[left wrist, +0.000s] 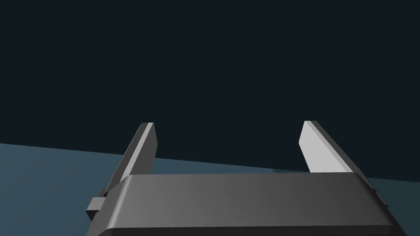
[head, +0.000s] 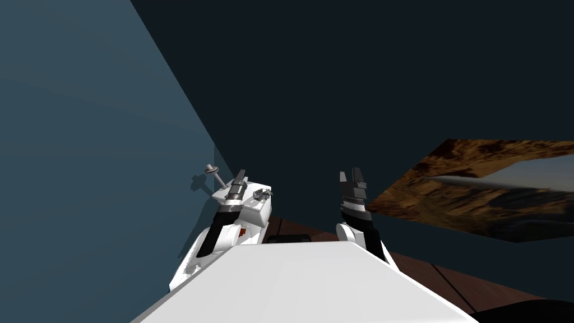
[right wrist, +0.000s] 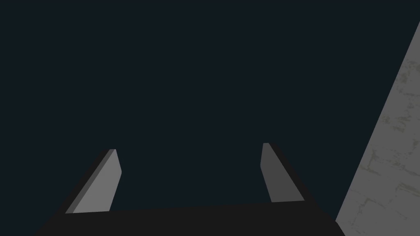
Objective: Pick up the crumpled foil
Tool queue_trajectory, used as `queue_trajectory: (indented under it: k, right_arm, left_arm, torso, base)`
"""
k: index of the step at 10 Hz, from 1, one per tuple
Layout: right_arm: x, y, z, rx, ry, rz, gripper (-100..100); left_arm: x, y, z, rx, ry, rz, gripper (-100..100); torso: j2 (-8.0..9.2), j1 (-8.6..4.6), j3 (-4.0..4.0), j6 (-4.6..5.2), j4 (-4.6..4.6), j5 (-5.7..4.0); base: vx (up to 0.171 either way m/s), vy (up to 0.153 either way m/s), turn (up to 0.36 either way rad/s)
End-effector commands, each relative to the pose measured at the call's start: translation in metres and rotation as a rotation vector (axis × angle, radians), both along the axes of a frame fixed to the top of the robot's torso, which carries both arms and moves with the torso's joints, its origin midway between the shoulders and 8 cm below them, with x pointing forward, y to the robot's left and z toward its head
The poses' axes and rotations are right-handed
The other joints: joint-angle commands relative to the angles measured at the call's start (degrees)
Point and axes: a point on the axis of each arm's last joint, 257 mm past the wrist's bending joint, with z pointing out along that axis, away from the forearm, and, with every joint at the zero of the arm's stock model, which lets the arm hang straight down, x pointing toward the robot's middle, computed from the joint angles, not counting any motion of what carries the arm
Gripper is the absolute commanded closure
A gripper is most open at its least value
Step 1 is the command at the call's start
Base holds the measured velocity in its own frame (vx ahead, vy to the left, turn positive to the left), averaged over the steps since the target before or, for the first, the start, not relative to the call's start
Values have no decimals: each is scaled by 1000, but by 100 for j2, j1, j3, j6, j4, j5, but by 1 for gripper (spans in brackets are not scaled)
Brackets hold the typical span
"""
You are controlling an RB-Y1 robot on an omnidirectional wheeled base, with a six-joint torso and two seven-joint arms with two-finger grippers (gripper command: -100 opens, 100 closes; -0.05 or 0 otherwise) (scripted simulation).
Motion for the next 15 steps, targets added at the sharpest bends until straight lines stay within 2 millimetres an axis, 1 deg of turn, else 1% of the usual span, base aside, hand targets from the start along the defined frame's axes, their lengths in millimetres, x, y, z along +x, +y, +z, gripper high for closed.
queue_trajectory:
  k: [1,3,4,7,8,11,12,15]
  right_arm:
    - [0,0,0,0,0,0,0]
    - [0,0,0,0,0,0,0]
    - [0,0,0,0,0,0,0]
    - [0,0,0,0,0,0,0]
    - [0,0,0,0,0,0,0]
    - [0,0,0,0,0,0,0]
    - [0,0,0,0,0,0,0]
    - [0,0,0,0,0,0,0]
  left_arm:
    - [2,3,-6,3,30,7,-100]
    - [8,8,-19,8,89,18,-100]
    - [9,9,-21,8,96,20,-100]
    - [16,17,-43,5,186,40,-100]
    - [17,17,-46,3,197,43,-100]
    - [21,24,-70,-12,289,63,-100]
    - [22,25,-73,-13,299,65,-100]
    - [24,30,-100,-38,395,85,-100]
  torso:
    - [0,0,0,0,0,0]
    - [-6,7,-3,0,-1,1]
    - [-5,8,-3,0,-1,2]
    - [-3,8,-2,0,-1,2]
    - [-1,9,-1,0,0,2]
    - [-7,12,-4,0,-1,3]
    - [-6,11,-3,0,-1,2]
    - [-8,11,-4,0,-2,2]
  base:
    - [-25,-20,4]
    - [-22,-13,1]
    - [-19,-9,0]
    - [-30,-11,-5]
    - [-23,-8,-2]
    - [-20,-3,-11]
    - [-16,-7,-5]
    - [-15,-4,-16]
